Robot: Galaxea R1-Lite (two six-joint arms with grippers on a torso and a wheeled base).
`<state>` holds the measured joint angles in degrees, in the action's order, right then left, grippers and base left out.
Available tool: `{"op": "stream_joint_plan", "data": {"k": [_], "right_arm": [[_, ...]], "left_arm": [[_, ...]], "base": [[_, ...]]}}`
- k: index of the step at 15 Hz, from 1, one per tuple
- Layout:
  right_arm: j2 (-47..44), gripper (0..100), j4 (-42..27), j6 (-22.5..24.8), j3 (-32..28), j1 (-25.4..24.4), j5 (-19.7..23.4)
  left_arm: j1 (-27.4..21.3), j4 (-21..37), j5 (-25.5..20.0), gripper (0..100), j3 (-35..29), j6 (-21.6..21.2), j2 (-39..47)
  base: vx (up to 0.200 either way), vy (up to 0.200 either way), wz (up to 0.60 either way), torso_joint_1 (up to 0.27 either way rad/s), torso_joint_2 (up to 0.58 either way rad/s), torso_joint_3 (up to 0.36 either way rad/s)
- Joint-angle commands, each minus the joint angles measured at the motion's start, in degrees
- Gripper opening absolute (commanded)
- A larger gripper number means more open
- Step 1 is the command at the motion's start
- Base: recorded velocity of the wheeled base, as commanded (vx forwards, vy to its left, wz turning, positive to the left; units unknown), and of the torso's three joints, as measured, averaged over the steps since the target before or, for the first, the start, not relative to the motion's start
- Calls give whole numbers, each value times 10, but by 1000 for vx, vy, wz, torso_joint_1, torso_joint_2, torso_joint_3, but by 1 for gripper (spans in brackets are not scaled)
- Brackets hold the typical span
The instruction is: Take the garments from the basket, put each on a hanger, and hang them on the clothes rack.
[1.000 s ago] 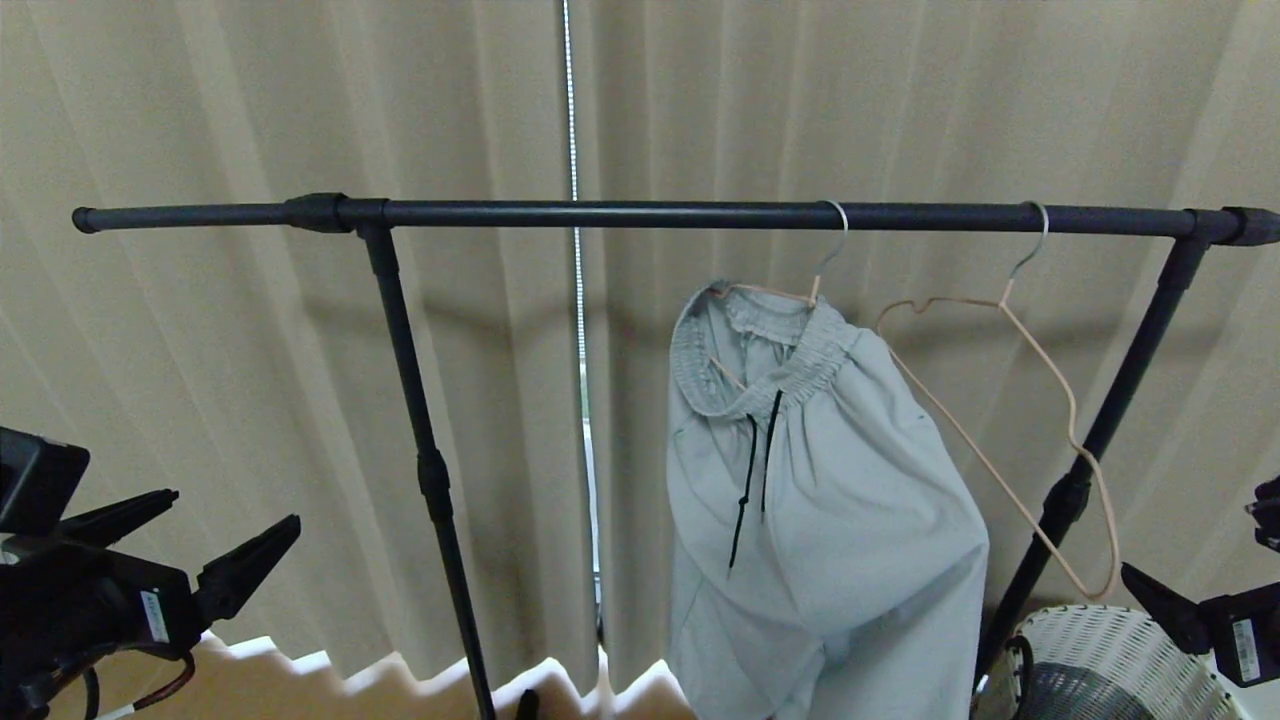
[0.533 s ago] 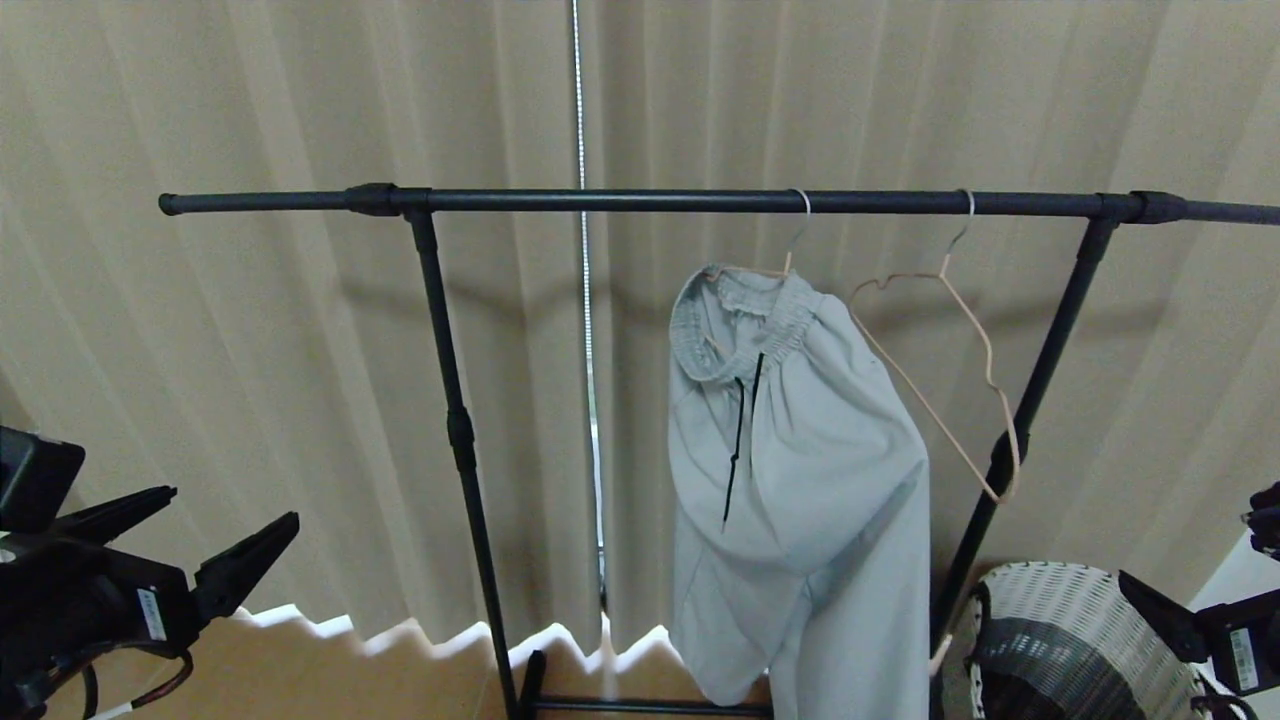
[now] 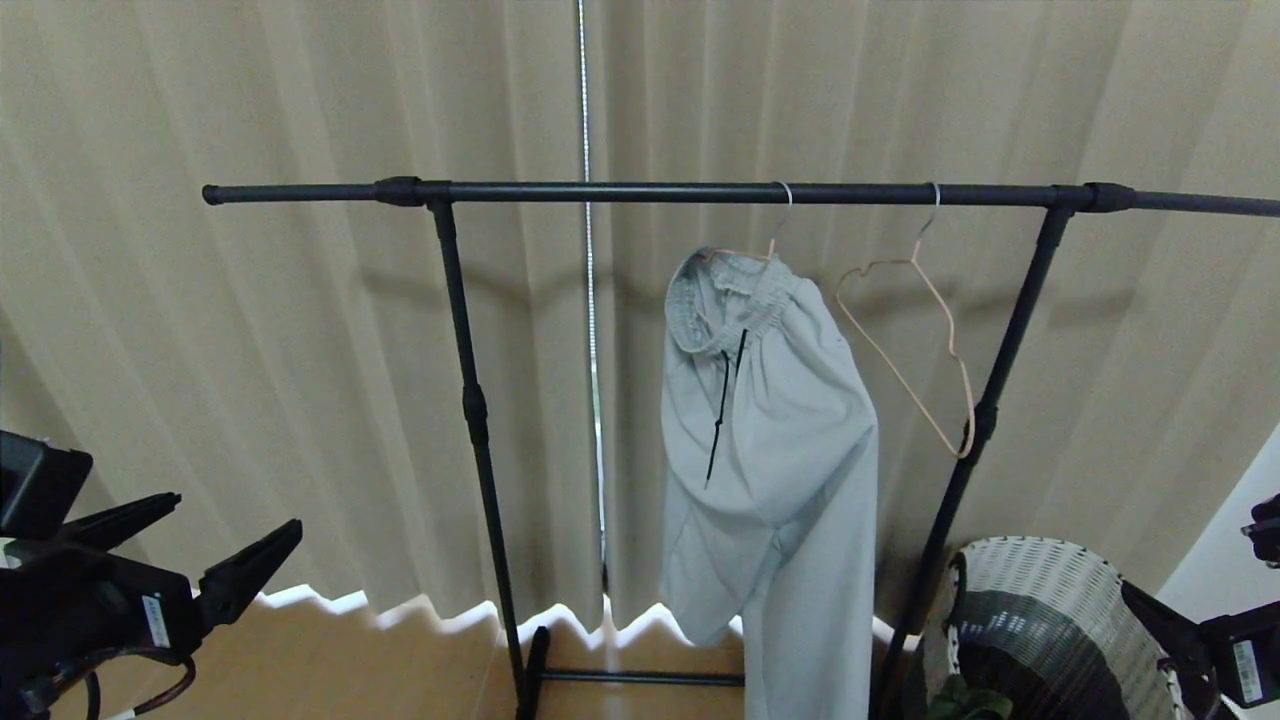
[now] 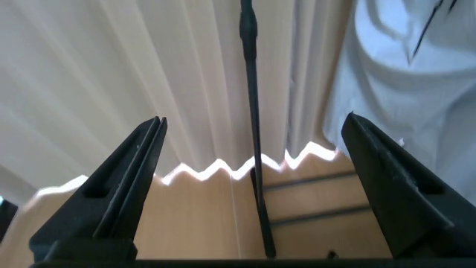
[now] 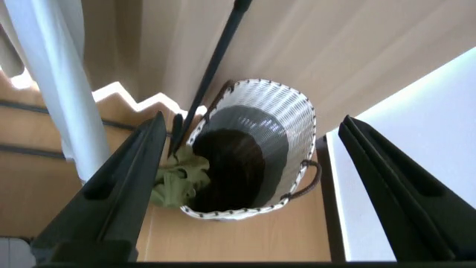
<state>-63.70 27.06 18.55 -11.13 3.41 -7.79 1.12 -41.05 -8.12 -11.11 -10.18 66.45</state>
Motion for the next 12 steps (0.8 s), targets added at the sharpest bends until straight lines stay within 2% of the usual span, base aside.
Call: {"op": "stream_joint_plan", "data": {"k": [1,4,7,12], "right_arm": [[5,100,0,2,2,5,0],[4,100,0,3,2,5,-2],[2,100,-1,4,1,17,-35],[-1,100,-1,4,2,15,-38]], "left_arm": [[1,0,0,100,6,-5,0],[1,0,0,100,4,-7,2],[1,1,0,100,6,-8,10],[0,1,0,100,8,-8,10]], "base": [[0,0,0,0,0,0],[0,0,0,0,0,0],[0,0,0,-22,40,22],[0,0,0,-164,404,232]]}}
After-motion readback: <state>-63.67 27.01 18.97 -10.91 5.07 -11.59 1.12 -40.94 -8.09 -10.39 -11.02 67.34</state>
